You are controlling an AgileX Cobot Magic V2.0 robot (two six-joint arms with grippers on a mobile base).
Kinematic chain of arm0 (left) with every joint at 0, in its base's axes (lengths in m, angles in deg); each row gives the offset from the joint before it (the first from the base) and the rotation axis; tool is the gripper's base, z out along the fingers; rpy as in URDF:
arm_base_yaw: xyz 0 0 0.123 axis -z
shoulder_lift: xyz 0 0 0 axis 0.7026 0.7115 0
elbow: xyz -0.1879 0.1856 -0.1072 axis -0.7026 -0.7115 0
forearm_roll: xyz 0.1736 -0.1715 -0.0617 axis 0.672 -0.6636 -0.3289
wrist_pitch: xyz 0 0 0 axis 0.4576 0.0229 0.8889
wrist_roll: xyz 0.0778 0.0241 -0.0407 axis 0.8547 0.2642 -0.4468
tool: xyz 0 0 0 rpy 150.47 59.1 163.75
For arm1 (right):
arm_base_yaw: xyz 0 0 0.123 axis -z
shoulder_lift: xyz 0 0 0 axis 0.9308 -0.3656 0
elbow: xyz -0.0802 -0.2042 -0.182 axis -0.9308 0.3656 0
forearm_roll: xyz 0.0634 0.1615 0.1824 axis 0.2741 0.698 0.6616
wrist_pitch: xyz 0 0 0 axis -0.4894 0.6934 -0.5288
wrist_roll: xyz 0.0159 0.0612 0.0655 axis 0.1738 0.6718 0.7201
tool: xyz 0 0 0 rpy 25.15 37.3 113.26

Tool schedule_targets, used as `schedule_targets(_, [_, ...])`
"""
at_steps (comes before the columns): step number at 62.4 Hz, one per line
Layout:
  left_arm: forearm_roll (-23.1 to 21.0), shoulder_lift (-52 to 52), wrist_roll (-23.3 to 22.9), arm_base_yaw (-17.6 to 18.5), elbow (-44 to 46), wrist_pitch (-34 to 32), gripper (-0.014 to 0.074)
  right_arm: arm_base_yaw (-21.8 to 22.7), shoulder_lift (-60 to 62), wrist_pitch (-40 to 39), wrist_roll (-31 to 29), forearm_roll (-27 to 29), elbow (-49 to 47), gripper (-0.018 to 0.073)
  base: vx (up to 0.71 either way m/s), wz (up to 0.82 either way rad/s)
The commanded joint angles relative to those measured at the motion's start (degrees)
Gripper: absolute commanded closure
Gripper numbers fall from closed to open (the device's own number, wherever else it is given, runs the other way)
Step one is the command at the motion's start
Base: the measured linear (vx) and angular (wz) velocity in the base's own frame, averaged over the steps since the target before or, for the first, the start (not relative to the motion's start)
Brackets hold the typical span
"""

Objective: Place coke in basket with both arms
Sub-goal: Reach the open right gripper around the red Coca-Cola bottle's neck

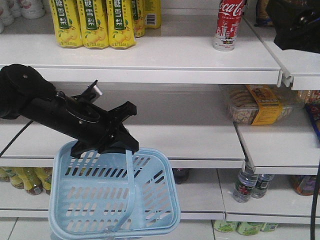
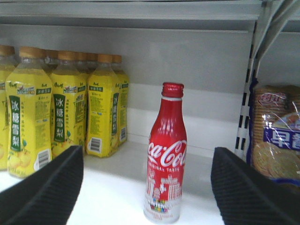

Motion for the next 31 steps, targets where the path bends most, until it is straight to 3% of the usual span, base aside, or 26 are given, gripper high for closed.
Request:
schedule_targets(1, [-3.9,-2.7,0.0,0.3,1.6,0.0,0.0601,0.4,-1.2,-3.3,2.4,-0.1,-5.1,0.0006,0.0,0.0])
schedule_targets(15, [-3.9,-2.7,0.0,0.3,1.6,0.0,0.0601,0.4,-7.3,-2.4,4.2,-2.0,-12.7,0.0006,0.0,0.0])
schedule_targets(31, [-3.9,-2.7,0.0,0.3,1.6,0.0,0.0601,0.4,-14.5,-0.5,12.9,-9.1,-22.3,0.0006,0.0,0.0])
